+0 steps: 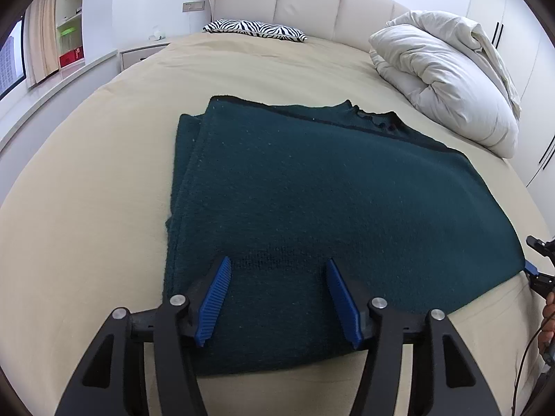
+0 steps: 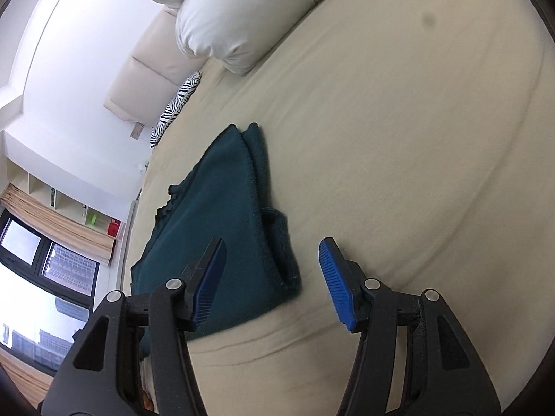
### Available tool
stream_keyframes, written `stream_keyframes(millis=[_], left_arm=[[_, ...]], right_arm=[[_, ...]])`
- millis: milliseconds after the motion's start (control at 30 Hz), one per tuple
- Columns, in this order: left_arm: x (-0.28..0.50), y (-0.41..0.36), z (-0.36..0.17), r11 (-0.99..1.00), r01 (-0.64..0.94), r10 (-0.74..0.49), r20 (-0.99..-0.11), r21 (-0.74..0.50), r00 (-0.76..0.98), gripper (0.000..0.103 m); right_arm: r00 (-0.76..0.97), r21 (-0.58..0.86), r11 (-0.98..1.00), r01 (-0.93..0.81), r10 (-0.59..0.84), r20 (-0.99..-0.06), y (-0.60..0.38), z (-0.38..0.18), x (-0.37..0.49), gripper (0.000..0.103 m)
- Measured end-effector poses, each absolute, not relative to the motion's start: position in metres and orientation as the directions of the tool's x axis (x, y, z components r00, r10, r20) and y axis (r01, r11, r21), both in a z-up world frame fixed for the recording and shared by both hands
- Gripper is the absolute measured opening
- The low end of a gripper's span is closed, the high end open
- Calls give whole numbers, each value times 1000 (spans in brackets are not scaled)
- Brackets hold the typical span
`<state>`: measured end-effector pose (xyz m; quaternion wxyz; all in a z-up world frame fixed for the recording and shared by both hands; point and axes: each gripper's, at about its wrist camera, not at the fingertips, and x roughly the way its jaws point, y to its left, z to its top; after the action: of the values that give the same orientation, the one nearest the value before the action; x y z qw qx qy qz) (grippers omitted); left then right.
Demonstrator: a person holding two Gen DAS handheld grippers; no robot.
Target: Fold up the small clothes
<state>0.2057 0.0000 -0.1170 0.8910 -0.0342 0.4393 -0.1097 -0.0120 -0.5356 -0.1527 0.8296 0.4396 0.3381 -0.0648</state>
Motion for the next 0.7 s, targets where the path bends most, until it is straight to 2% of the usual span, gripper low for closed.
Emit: stream_keyframes(millis=[200,400,467,600,700], left_arm=[[207,-1,-118,971,173,-235,-775,-164,587,64],[208,-3,-119,971,172,-237,-775,-168,586,67],[208,-4,-119,970,172,-239,-775,-169,585,67],[207,-2,-118,967,172,-254,-773,-188,582,67],[207,-1,-118,965,172,-260,-771,-195,581,67]], right_arm=[[752,706,587,397,233,-617,-543,-158,16,56],[682,740,574,350,386,-621,-536,-158,57,55],[656,714,601,360,382,-651,-527,-158,70,56],[644,741,560,372,419,-640,-523,-163,91,54],[630,747,554,368,442,-639,-516,-165,103,45]])
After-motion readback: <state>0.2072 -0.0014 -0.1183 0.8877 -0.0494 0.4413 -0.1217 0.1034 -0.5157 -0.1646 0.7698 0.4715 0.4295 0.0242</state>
